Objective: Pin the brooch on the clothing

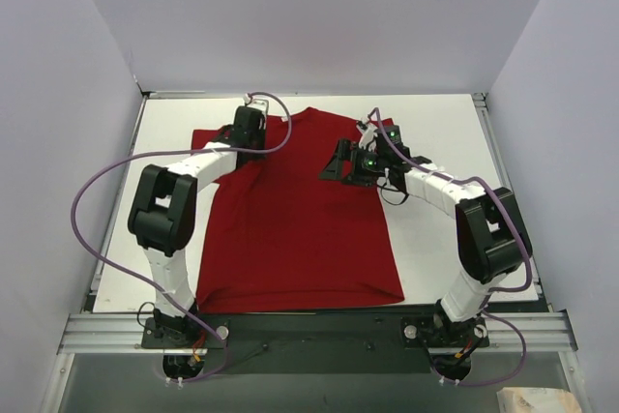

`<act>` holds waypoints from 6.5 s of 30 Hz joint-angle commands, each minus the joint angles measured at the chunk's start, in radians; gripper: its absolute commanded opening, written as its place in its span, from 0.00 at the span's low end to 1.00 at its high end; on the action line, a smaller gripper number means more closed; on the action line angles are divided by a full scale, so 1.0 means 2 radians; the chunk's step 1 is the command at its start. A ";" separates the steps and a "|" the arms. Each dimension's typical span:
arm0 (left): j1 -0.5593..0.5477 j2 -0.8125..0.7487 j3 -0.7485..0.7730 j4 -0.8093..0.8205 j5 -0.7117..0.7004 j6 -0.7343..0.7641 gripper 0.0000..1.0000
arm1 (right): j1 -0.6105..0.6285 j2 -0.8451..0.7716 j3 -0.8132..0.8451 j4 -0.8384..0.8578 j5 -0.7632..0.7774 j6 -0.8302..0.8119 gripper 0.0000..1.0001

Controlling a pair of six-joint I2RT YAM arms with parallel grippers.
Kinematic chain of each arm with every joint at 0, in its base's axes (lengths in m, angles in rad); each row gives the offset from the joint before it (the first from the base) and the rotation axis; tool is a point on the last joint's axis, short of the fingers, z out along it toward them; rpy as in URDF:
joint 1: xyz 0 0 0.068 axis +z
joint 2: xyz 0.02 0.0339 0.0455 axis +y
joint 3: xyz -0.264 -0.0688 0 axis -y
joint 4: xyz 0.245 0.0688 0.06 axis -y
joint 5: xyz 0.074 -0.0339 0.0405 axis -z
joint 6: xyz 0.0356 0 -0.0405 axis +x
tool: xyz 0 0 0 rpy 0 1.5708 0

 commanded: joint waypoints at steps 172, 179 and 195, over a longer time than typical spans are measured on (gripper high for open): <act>-0.100 -0.227 -0.057 -0.036 0.479 0.125 0.00 | 0.073 0.038 0.069 0.108 -0.134 -0.068 0.00; -0.126 -0.244 -0.057 -0.041 0.444 0.154 0.00 | 0.074 0.033 0.095 0.064 -0.128 -0.074 0.00; -0.154 -0.305 -0.115 -0.008 0.381 0.179 0.00 | 0.072 0.011 0.096 0.038 -0.072 -0.055 0.00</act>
